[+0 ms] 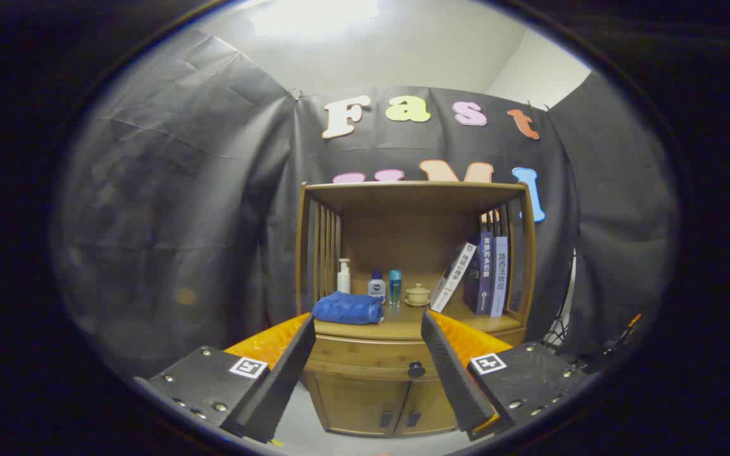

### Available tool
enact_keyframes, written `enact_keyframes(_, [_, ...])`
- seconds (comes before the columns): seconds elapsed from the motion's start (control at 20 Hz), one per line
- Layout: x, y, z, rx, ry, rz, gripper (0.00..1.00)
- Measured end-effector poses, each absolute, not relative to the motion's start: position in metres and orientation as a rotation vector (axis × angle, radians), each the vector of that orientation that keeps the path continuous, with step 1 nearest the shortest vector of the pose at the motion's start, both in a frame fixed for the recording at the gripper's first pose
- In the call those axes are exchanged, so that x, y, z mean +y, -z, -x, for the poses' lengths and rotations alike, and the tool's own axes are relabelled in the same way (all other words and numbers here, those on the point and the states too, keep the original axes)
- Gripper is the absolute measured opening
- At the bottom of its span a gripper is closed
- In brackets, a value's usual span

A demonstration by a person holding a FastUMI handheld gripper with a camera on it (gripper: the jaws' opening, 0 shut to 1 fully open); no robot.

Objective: Pull open the drawer, take out the items inside it, and place them on the countertop above the cabinet.

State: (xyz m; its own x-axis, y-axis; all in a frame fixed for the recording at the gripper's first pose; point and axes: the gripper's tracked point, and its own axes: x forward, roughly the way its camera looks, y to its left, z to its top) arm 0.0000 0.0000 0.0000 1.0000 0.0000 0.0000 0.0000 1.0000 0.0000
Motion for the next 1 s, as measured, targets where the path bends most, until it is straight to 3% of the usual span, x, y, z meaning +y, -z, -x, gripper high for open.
enact_keyframes(1.0, [-0.041, 0.028, -0.018, 0.047, 0.074, -0.046, 1.00])
